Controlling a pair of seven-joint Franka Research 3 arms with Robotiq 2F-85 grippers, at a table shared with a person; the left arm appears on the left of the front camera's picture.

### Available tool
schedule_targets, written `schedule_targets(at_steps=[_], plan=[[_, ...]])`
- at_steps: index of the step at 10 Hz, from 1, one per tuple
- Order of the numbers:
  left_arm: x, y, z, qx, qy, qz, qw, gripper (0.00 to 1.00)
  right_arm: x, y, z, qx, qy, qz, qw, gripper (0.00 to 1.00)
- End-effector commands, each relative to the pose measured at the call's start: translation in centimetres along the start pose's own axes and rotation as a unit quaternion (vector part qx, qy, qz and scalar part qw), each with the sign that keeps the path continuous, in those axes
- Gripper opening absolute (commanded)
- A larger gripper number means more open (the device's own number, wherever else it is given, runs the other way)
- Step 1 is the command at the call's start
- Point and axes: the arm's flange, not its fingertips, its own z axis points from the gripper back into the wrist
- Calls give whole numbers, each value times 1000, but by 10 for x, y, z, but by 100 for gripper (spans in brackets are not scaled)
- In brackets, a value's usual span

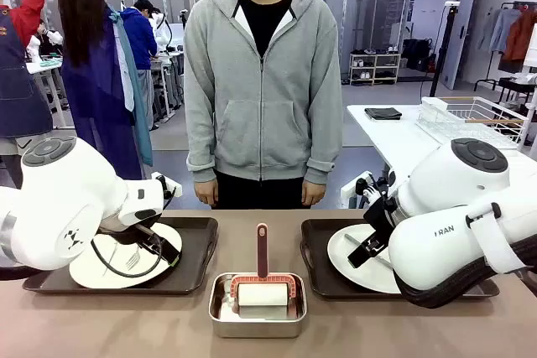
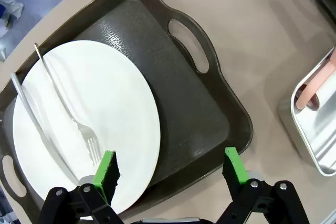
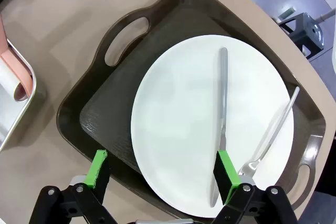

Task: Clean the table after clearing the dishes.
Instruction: When the left (or right) Handle tray is removed, use the left hand (or right hand) to clean the left (or right) side of the table with the Lint Roller.

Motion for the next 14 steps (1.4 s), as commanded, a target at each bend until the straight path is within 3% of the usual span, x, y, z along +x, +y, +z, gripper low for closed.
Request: schedule_targets(at_steps=[1, 10, 11, 14], plan=[[0, 0, 0, 0, 0, 0, 1000, 100, 0, 0, 0, 0, 0, 0, 1000, 100], [0, 0, 0, 0, 0, 0, 1000, 100, 0, -1, 0, 0, 0, 0, 1000, 100], [0, 0, 0, 0, 0, -1, 1000, 100, 13, -15, 10, -1, -9, 1, 1000, 100], [27, 42, 33, -146, 38, 31, 988, 100, 43, -67, 37, 124, -22, -70, 990, 100]])
